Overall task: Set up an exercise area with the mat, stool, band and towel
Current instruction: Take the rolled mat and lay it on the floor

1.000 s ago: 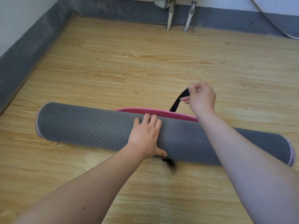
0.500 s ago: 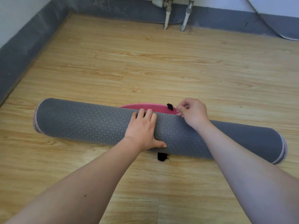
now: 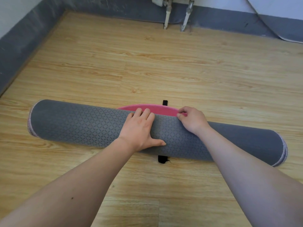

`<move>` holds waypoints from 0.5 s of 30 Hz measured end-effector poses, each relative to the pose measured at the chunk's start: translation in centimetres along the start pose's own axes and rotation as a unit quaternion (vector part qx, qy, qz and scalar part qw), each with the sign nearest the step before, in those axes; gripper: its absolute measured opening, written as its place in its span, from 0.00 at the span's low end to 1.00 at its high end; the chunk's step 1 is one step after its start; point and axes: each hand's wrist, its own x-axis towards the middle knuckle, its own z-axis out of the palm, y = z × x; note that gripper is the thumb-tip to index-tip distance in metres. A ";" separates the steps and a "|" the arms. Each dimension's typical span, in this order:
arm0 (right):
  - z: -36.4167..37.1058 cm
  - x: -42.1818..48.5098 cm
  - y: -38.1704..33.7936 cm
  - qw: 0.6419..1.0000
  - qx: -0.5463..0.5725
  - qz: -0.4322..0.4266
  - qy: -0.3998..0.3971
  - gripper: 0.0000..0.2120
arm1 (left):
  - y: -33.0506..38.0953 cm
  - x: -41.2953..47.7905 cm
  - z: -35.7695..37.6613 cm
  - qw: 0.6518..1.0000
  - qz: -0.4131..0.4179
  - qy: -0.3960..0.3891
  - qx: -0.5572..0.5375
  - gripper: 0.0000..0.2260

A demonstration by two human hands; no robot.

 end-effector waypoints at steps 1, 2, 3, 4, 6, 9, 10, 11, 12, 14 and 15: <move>0.0 0.1 -0.1 1.000 -0.012 -0.003 0.000 0.16 | -0.1 0.1 0.0 1.000 0.001 0.003 -0.005 0.38; 0.0 0.1 -0.3 1.000 -0.023 -0.007 -0.002 0.18 | -0.2 0.1 0.0 1.000 0.001 0.006 -0.013 0.38; 0.2 0.3 -0.4 0.999 -0.033 -0.012 -0.005 0.19 | -0.4 0.2 0.1 1.000 0.001 0.009 -0.022 0.38; 0.3 0.3 -0.5 0.999 -0.040 -0.015 -0.008 0.20 | -0.5 0.2 0.1 1.000 0.000 0.011 -0.029 0.38; 0.6 0.6 -0.6 0.998 -0.056 -0.009 -0.020 0.22 | -0.7 0.4 0.3 0.999 -0.002 0.018 -0.037 0.38; 0.9 1.1 -1.0 0.995 -0.094 0.005 -0.037 0.24 | -1.0 0.7 0.6 0.998 -0.001 0.036 -0.048 0.39; 1.1 1.4 -1.2 0.994 -0.105 0.003 -0.044 0.25 | -1.2 0.8 0.9 0.998 0.002 0.043 -0.055 0.39; 1.2 1.7 -1.4 0.992 -0.116 -0.005 -0.051 0.26 | -1.3 0.7 1.1 0.997 0.006 0.056 -0.061 0.40; 1.3 2.1 -1.5 0.990 -0.125 -0.011 -0.061 0.27 | -1.4 0.7 1.5 0.995 0.010 0.070 -0.068 0.40; 1.6 3.0 -1.4 0.987 -0.130 -0.008 -0.094 0.29 | -1.7 0.7 2.1 0.992 0.013 0.096 -0.085 0.40; 1.6 3.4 -1.4 0.986 -0.130 -0.001 -0.109 0.30 | -1.7 0.7 2.2 0.990 0.012 0.103 -0.094 0.39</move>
